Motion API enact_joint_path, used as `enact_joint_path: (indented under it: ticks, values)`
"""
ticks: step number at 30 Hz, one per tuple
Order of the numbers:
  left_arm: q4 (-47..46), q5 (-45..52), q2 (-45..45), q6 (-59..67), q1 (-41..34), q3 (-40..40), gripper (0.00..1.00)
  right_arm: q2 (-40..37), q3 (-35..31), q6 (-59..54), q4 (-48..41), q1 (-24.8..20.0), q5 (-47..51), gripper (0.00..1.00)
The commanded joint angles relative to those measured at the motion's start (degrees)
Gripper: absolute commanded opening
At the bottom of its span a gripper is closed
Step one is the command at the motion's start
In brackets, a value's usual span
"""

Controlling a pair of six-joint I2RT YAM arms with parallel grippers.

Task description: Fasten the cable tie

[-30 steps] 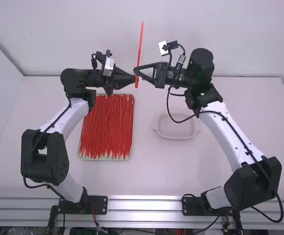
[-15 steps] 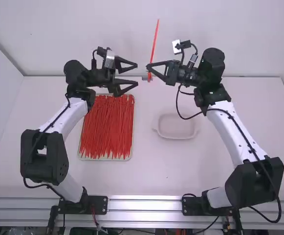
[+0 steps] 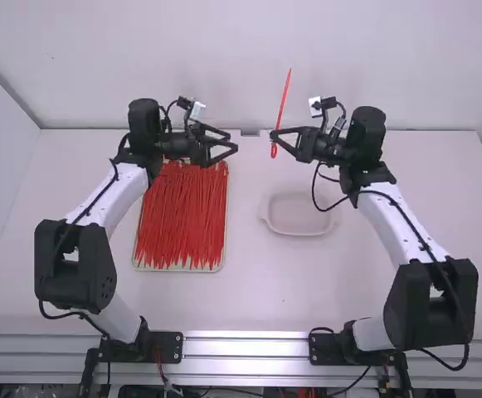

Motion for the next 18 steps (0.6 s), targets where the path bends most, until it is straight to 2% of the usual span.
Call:
enact_joint_path:
  ticks: [1,7,9,14,18]
  values:
    - [-4.76,-3.02,-1.16,9.20,0.31,1.25,0.99,-0.28,-2.27,-2.80,0.02,-0.94,-0.22,0.00]
    - [-18.51,-6.84,-1.16,16.63,0.55,1.22,0.99,-0.28,-6.99,-5.35,-0.11,-1.99,2.95,0.00]
    - [-23.08,-7.10,-1.16,19.08,0.26,1.07,0.99,-0.28,-9.62,-6.49,-0.04,-1.75,6.75,0.00]
    - [-25.00,-10.03,-1.16,20.79,0.59,0.13,0.99,-0.28,-13.46,-8.00,-0.20,-1.07,14.34,0.00]
    - [-25.03,-18.62,-1.16,18.93,0.26,-1.44,0.99,-0.28,-18.01,-9.46,-0.37,0.57,24.50,0.00]
